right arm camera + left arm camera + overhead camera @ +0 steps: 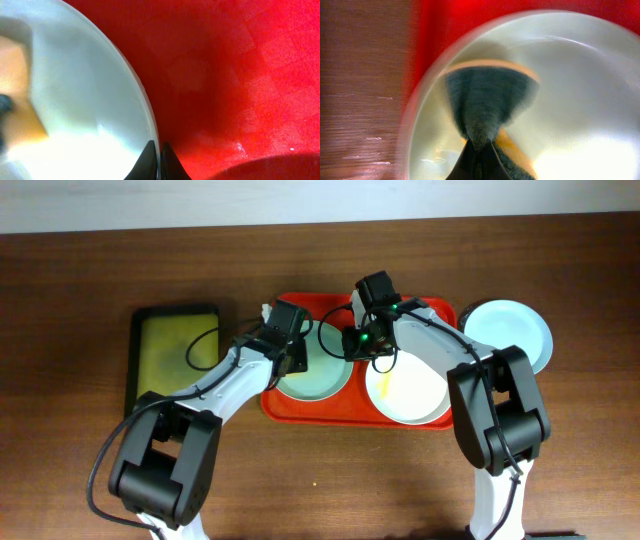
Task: Clean dirty plates on tray and stack at the side
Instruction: 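Scrub the pale green plate with the left-held sponge while right holds it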
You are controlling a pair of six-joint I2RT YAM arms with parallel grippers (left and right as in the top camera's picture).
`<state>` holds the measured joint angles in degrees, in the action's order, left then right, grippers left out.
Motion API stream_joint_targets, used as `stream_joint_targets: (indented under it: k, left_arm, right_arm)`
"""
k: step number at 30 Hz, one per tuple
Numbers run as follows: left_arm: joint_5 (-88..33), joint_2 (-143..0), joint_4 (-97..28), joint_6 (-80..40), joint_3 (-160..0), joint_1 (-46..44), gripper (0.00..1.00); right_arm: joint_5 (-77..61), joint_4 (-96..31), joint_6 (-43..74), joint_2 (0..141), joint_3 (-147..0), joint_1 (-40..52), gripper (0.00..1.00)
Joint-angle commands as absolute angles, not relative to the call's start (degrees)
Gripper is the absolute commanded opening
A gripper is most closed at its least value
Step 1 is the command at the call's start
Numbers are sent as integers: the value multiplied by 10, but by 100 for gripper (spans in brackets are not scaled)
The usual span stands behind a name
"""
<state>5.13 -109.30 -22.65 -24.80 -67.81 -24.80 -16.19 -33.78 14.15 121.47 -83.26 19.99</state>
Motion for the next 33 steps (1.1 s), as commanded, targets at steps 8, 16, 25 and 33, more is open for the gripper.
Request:
stream_joint_targets:
  k: [8, 16, 25, 33]
  left_arm:
    - [20, -1097, -262, -239, -667, -287, 0]
    - [331, -1094, -307, -239, -671, -286, 0]
    - [142, -1089, -246, -239, -695, -273, 0]
    - [120, -1136, -227, -239, -695, -254, 0]
  right_arm:
    - [-139, -341, 144, 1233, -827, 199, 4]
    - [-139, -343, 144, 1233, -827, 199, 4]
    - [-139, -341, 144, 1233, -827, 199, 4]
    - [-139, -343, 144, 1233, -827, 199, 4]
